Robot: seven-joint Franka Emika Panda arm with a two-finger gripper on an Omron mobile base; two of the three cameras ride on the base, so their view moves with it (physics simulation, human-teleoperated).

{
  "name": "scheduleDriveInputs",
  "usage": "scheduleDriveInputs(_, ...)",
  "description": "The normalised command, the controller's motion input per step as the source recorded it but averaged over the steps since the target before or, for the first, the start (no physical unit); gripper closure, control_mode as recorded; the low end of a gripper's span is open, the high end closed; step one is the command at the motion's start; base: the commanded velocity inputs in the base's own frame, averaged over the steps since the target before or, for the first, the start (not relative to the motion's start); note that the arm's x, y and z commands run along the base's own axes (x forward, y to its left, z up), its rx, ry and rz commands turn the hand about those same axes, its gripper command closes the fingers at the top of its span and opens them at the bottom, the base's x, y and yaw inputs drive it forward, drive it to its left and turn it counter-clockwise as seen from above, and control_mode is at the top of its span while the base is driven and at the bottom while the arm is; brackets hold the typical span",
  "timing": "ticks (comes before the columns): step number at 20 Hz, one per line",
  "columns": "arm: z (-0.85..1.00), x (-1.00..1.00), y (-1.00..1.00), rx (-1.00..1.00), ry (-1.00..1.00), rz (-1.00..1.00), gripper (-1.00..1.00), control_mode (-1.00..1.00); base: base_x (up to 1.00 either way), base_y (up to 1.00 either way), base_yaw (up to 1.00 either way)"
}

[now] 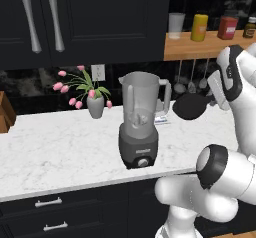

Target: Close the lid blender by securely placing the lid on top.

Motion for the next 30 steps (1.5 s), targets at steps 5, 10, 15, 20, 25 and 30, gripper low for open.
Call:
scheduleDriveInputs(5, 0.42, -0.34, 0.21, 0.1, -0.16, -0.18, 1.0, -1.0, 0.0, 0.0, 0.0)
scheduleDriveInputs(10, 0.39, -0.35, 0.05, 0.16, -0.19, -0.12, 1.0, -1.0, 0.0, 0.0, 0.0)
scheduleDriveInputs(15, 0.53, -0.23, 0.0, 0.21, -0.15, -0.04, 1.0, -1.0, 0.0, 0.0, 0.0)
scheduleDriveInputs(20, 0.56, -0.09, 0.0, 0.23, -0.04, 0.0, 1.0, -1.0, 0.0, 0.0, 0.0)
scheduleDriveInputs(25, 0.47, 0.0, 0.03, 0.21, 0.0, 0.01, 1.0, -1.0, 0.0, 0.0, 0.0)
scheduleDriveInputs(30, 0.34, 0.0, 0.27, 0.13, 0.0, 0.06, 1.0, -1.0, 0.0, 0.0, 0.0)
